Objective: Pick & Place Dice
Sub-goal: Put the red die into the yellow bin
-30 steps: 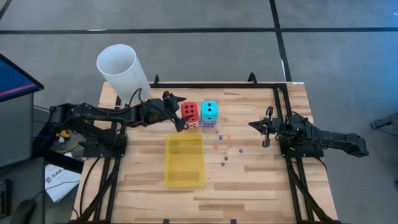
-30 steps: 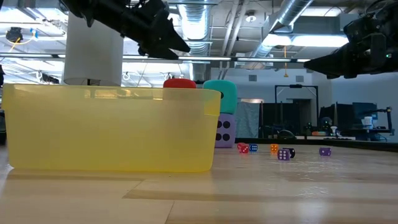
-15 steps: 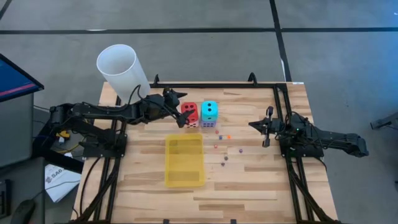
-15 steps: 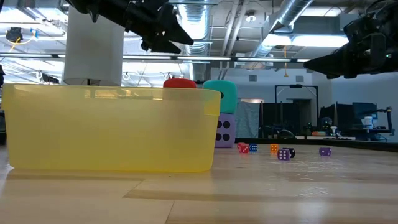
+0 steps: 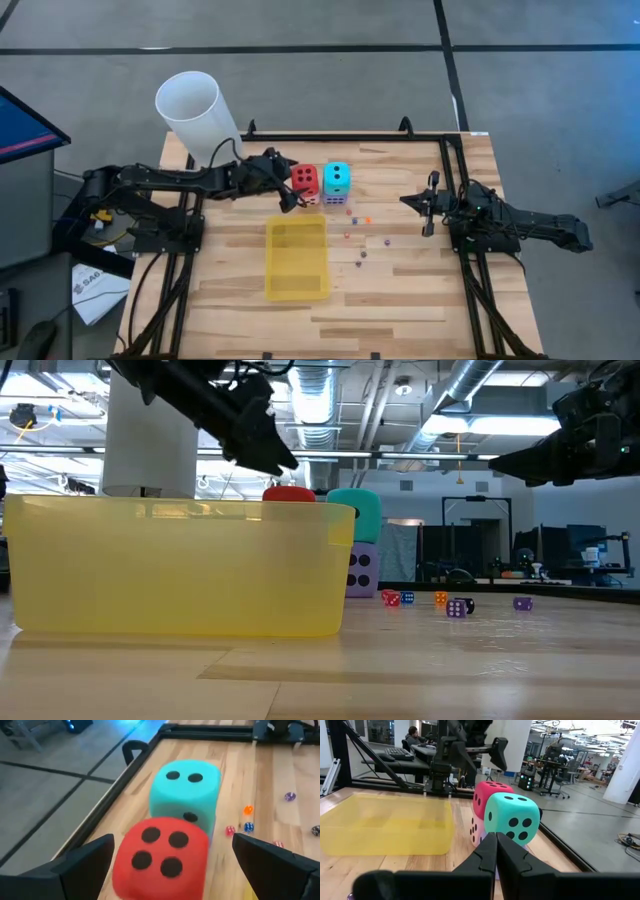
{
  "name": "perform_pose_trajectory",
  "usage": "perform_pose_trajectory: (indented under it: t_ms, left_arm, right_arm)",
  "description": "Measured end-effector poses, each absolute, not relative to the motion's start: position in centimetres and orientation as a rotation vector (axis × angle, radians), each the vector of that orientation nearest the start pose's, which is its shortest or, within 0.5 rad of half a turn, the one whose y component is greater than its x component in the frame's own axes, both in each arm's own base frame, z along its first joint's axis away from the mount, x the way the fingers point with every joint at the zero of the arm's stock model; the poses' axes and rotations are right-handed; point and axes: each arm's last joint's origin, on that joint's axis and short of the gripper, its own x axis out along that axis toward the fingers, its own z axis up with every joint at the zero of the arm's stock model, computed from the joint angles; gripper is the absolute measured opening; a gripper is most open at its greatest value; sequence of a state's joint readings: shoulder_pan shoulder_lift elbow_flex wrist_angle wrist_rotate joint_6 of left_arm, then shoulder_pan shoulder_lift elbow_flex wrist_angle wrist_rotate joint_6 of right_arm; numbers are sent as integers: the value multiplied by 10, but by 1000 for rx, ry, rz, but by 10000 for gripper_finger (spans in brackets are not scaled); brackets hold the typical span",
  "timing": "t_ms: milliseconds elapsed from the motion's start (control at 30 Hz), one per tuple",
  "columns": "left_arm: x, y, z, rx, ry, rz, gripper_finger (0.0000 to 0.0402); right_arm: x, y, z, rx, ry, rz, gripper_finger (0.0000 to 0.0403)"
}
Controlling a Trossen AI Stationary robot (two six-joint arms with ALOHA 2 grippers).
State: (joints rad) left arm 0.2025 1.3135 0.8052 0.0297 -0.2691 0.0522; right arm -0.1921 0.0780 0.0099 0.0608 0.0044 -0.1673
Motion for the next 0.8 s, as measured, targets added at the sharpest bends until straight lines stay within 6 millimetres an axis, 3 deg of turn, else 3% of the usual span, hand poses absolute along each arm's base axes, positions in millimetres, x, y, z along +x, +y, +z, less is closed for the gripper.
perform_pose_trajectory:
  t_ms: [267, 800]
  left_arm:
    - [288, 78, 223, 107, 593, 418, 398]
    - [292, 72, 225, 120, 605, 389, 398]
  right_arm:
    - [100, -20, 167, -166, 21, -198, 3]
    - [100, -20, 167, -164, 24, -204, 3]
